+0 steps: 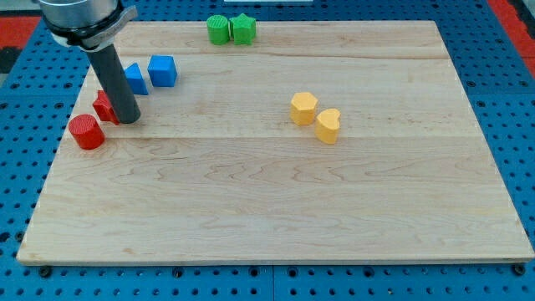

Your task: Move your arm towards the top of the board

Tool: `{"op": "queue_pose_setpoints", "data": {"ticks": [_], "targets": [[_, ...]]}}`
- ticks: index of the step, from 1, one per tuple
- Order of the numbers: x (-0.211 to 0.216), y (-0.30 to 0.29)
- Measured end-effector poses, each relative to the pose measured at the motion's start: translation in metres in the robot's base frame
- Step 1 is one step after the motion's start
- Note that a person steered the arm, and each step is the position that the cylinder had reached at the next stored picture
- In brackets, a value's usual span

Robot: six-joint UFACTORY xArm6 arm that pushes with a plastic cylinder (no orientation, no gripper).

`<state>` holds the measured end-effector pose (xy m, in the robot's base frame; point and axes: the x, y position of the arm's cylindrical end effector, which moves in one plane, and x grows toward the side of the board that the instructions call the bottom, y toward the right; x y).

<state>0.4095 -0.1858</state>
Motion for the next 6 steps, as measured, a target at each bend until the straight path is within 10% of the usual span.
{"op": "queue_pose_setpoints", "data": {"ticks": [3,6], "targets": [[0.046,0.048],[-0.182,0.280]]}}
